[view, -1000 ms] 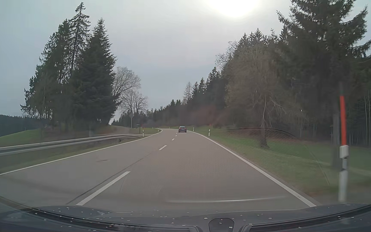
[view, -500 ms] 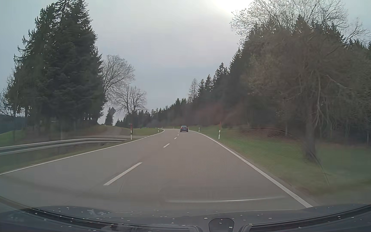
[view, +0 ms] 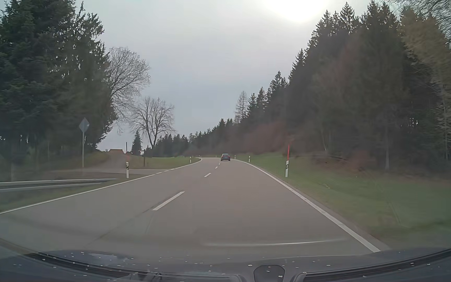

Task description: Follow the waypoints while adhering to traffic rules and regulations

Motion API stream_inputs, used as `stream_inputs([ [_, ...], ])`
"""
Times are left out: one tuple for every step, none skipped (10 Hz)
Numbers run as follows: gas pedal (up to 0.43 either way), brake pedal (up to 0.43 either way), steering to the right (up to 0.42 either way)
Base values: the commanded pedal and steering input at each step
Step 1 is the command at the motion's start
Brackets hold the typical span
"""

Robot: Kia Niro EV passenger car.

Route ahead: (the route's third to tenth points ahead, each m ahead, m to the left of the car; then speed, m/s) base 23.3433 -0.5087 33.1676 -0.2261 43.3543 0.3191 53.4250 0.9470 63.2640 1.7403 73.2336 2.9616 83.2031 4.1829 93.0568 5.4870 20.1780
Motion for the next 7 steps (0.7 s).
stream_inputs([
  [0.248,0.000,-0.010],
  [0.248,0.000,-0.010],
  [0.248,0.000,-0.010],
  [0.248,0.000,-0.010],
  [0.248,0.000,-0.009],
  [0.248,0.000,-0.009],
  [0.248,0.000,-0.009],
])
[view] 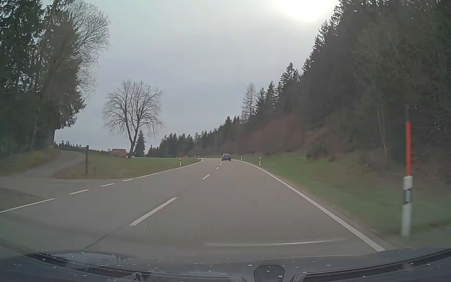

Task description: Follow the waypoints while adhering to traffic rules and regulations

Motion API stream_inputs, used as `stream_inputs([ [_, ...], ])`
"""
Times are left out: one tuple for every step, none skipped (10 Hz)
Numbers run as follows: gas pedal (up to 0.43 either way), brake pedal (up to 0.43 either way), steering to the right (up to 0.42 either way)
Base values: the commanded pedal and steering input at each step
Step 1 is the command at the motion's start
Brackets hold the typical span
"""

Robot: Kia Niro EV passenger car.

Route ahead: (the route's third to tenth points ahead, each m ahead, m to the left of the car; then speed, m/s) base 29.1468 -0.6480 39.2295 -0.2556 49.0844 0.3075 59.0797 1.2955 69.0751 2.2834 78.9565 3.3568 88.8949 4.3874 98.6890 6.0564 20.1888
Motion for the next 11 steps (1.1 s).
stream_inputs([
  [0.248,0.000,-0.009],
  [0.248,0.000,-0.009],
  [0.248,0.000,-0.009],
  [0.248,0.000,-0.008],
  [0.248,0.000,-0.008],
  [0.248,0.000,-0.008],
  [0.248,0.000,-0.008],
  [0.248,0.000,-0.008],
  [0.248,0.000,-0.008],
  [0.248,0.000,-0.008],
  [0.248,0.000,-0.008],
])
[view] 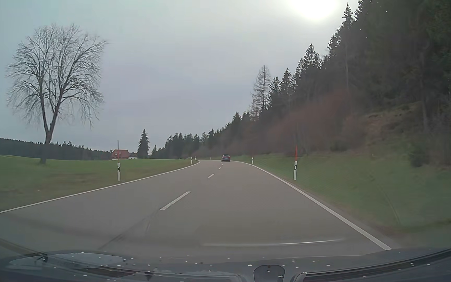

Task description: Follow the waypoints while adhering to traffic rules and regulations

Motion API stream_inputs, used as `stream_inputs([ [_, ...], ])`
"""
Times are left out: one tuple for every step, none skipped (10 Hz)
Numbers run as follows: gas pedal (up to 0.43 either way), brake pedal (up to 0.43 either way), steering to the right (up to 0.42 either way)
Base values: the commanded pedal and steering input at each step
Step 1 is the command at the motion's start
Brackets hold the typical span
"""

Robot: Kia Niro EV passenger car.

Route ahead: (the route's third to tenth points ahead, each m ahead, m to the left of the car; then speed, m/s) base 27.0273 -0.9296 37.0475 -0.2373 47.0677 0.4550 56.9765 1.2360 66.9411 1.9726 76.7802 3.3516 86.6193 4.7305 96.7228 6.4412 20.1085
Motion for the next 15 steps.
stream_inputs([
  [0.248,0.000,-0.008],
  [0.248,0.000,-0.008],
  [0.248,0.000,-0.008],
  [0.248,0.000,-0.008],
  [0.248,0.000,-0.008],
  [0.260,0.000,-0.008],
  [0.260,0.000,-0.008],
  [0.260,0.000,-0.008],
  [0.260,0.000,-0.008],
  [0.260,0.000,-0.008],
  [0.260,0.000,-0.008],
  [0.260,0.000,-0.008],
  [0.260,0.000,-0.008],
  [0.260,0.000,-0.008],
  [0.260,0.000,-0.009],
])
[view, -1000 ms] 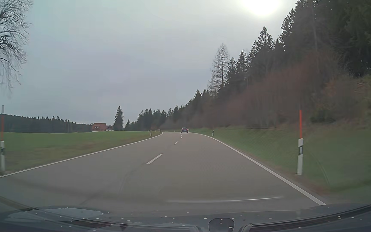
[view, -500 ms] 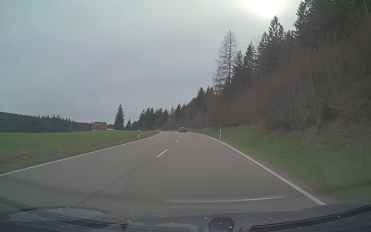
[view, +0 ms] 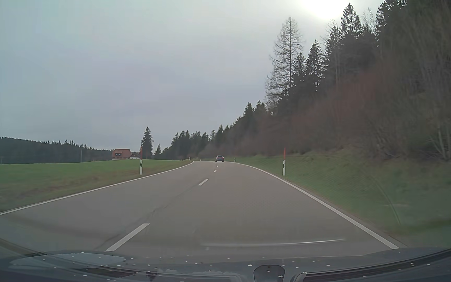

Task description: Follow the waypoints while adhering to traffic rules and regulations

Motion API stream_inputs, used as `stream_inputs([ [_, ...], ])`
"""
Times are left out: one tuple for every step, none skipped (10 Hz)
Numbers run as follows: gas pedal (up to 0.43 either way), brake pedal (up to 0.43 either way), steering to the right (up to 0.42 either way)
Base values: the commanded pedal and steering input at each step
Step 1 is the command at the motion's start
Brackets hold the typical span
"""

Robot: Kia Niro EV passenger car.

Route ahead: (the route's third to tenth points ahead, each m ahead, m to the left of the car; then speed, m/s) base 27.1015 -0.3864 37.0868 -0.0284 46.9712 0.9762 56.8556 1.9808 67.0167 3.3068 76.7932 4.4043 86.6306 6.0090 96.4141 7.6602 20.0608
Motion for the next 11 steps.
stream_inputs([
  [0.260,0.000,-0.009],
  [0.260,0.000,-0.009],
  [0.260,0.000,-0.009],
  [0.260,0.000,-0.009],
  [0.260,0.000,-0.008],
  [0.260,0.000,-0.009],
  [0.260,0.000,-0.008],
  [0.260,0.000,-0.009],
  [0.260,0.000,-0.011],
  [0.260,0.000,-0.012],
  [0.260,0.000,-0.014],
])
